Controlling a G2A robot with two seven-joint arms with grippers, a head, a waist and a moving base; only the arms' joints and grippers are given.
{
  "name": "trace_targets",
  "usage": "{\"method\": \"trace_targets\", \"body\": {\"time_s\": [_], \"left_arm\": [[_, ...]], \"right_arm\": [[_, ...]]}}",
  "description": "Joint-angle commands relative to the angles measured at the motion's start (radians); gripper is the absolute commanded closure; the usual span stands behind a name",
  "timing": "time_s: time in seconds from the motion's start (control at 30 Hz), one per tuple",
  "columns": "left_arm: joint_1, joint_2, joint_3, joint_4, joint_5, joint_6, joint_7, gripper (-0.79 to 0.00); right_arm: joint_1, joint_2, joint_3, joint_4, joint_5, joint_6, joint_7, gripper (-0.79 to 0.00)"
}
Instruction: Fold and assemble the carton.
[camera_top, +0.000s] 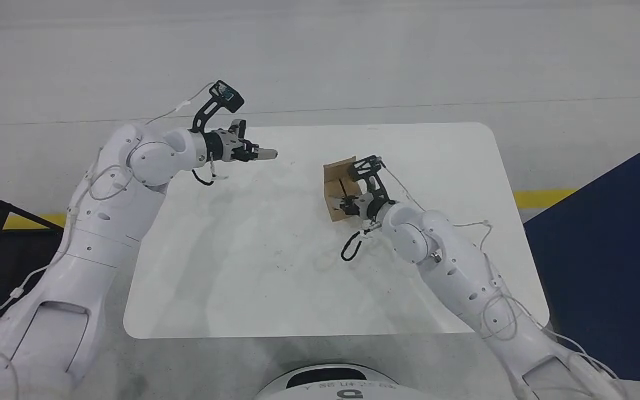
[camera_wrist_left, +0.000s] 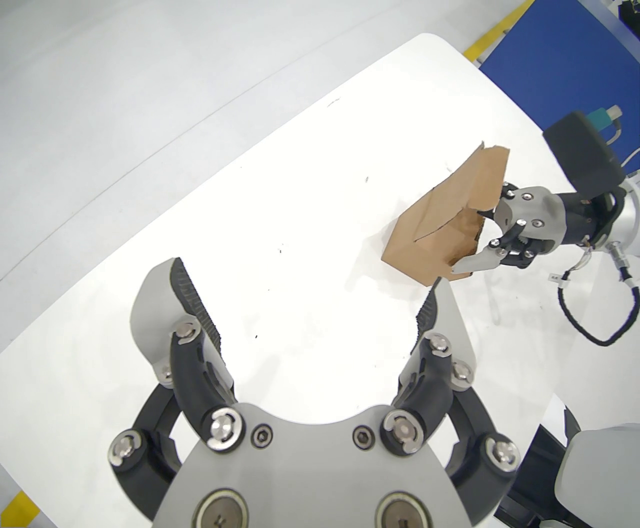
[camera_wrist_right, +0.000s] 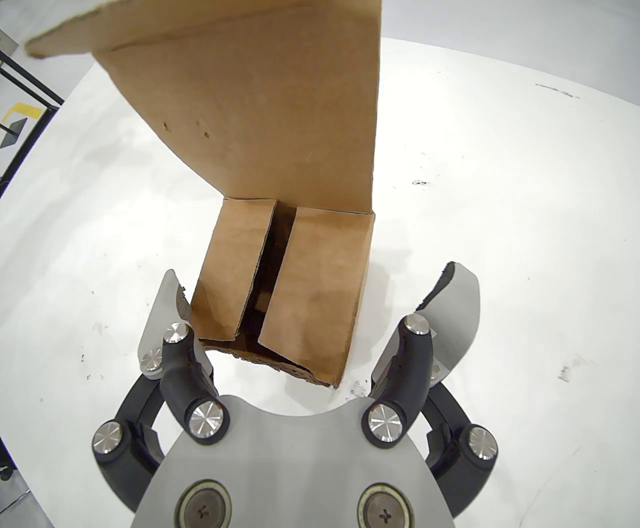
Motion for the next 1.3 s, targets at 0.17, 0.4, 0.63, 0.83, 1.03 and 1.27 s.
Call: {"method": "trace_targets", "body": {"time_s": [0.17,0.4,0.63,0.83,1.03,1.27], "left_arm": [[0.006,-0.001,-0.006,-0.001,0.0,-0.003,0.014,-0.785],[0.025,0.001,-0.017,0.001,0.002,-0.003,0.025,-0.785],[0.043,0.004,-0.03,-0.003,0.001,-0.002,0.026,-0.785],[0.046,0.0,-0.022,0.005,-0.007,-0.006,0.02,-0.785],[0.037,-0.006,-0.013,0.018,-0.013,-0.01,0.022,-0.785],[0.028,-0.011,-0.008,0.031,-0.012,-0.014,0.022,-0.785]], "right_arm": [[-0.015,-0.002,0.029,-0.007,0.035,-0.031,-0.036,-0.625],[-0.022,-0.004,0.049,0.01,0.059,-0.048,-0.047,-0.662],[0.008,-0.015,0.022,0.031,0.045,-0.034,-0.002,-0.625],[0.035,-0.025,0.003,0.055,0.054,-0.034,0.051,-0.394],[0.031,-0.027,0.009,0.047,0.079,-0.068,0.069,-0.209],[0.001,-0.017,0.037,0.006,0.073,-0.139,0.098,-0.169]]}}
